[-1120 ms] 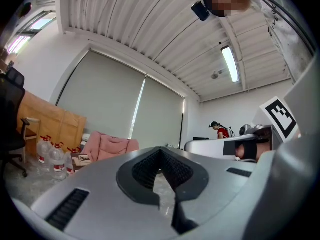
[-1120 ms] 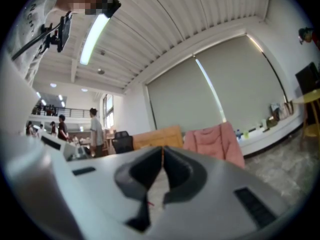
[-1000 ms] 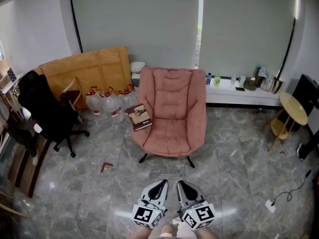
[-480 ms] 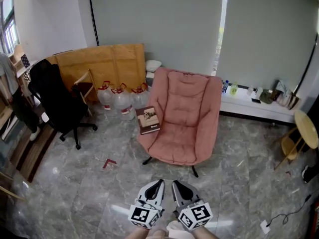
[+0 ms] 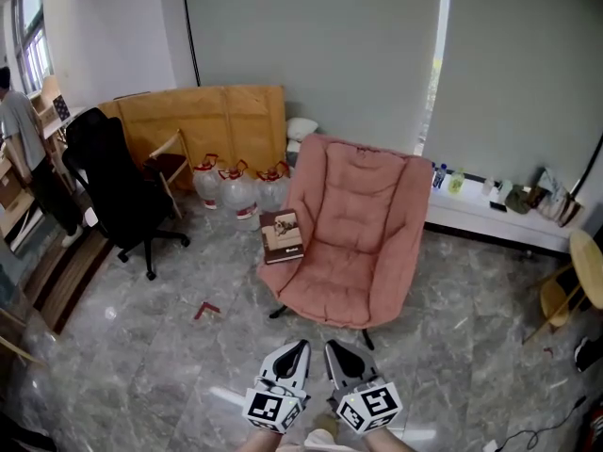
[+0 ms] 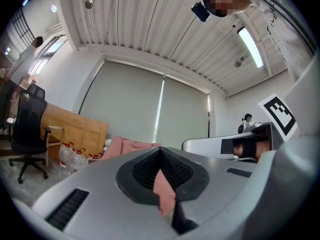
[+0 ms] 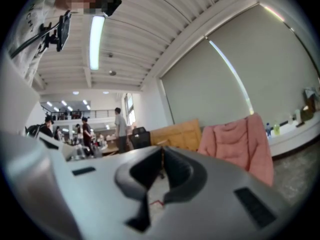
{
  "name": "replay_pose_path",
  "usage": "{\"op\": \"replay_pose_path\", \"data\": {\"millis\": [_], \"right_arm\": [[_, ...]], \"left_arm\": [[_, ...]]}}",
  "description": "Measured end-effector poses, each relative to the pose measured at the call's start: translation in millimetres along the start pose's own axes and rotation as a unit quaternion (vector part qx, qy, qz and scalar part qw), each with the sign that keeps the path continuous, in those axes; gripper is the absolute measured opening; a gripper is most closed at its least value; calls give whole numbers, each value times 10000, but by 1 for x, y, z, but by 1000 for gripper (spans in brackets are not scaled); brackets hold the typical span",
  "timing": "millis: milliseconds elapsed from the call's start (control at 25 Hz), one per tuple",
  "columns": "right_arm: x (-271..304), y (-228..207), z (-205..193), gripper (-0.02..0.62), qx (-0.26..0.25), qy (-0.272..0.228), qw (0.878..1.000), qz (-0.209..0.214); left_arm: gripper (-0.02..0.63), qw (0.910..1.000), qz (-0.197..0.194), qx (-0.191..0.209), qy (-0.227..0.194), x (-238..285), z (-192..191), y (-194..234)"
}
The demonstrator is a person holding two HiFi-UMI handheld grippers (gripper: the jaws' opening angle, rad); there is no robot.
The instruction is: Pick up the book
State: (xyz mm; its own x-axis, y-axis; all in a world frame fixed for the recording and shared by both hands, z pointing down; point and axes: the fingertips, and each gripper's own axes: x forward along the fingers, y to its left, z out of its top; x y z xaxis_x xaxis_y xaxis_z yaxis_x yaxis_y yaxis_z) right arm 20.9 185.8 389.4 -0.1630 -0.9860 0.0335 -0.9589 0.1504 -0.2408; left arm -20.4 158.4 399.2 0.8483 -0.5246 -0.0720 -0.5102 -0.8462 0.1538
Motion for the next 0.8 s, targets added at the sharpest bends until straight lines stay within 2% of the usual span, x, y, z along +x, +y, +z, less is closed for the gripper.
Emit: {"op": "replay_pose_path", "data": {"millis": [440, 800], "right_arm": [[1, -23, -6, 14, 70, 127, 9997, 190], [30, -29, -15, 14, 81, 277, 9985, 474]], "left_arm": [[21, 9999, 86, 21, 94, 23, -10, -14], [21, 9996, 185, -16, 209, 43, -19, 1]]}}
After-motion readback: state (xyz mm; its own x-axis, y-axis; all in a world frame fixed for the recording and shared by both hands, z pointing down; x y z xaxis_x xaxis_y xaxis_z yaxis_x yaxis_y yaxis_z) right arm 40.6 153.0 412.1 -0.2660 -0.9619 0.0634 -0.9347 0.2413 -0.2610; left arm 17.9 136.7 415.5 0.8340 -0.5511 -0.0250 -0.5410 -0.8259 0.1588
